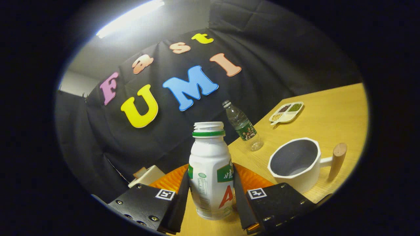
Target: Take the bottle from table, then pour the juice into the cup, finally place the bottle on the coaster
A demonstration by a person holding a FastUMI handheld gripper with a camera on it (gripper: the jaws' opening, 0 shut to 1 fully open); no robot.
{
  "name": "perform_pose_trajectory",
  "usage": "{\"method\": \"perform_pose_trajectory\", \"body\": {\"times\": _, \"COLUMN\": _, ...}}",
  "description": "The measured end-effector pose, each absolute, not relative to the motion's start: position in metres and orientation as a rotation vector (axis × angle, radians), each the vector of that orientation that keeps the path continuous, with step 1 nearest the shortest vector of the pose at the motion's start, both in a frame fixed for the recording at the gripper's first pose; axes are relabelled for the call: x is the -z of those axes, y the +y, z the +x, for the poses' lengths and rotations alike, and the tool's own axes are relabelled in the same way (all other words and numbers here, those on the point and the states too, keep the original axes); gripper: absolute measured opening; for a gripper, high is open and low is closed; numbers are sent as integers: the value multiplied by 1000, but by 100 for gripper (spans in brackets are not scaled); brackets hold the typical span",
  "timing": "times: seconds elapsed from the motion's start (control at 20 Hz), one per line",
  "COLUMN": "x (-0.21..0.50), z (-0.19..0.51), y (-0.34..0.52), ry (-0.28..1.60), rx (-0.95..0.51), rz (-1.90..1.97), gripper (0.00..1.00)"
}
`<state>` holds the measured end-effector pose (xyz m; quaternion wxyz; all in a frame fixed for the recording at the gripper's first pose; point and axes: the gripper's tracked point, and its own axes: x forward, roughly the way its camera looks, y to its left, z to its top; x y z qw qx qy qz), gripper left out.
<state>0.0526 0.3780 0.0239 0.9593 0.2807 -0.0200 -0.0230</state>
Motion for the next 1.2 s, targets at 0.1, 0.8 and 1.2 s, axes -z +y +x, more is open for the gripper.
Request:
{"method": "perform_pose_trajectory", "body": {"times": 0.1, "x": -21, "z": 53, "y": 373, "ry": -28, "rx": 75, "rz": 436, "gripper": 65}}
{"method": "perform_pose_trajectory", "body": {"times": 0.8, "x": -27, "z": 63, "y": 381, "ry": -46, "rx": 47, "rz": 68, "gripper": 65}}
{"method": "perform_pose_trajectory", "body": {"times": 1.2, "x": -12, "z": 71, "y": 379, "ry": -22, "rx": 56, "rz": 4, "gripper": 65}}
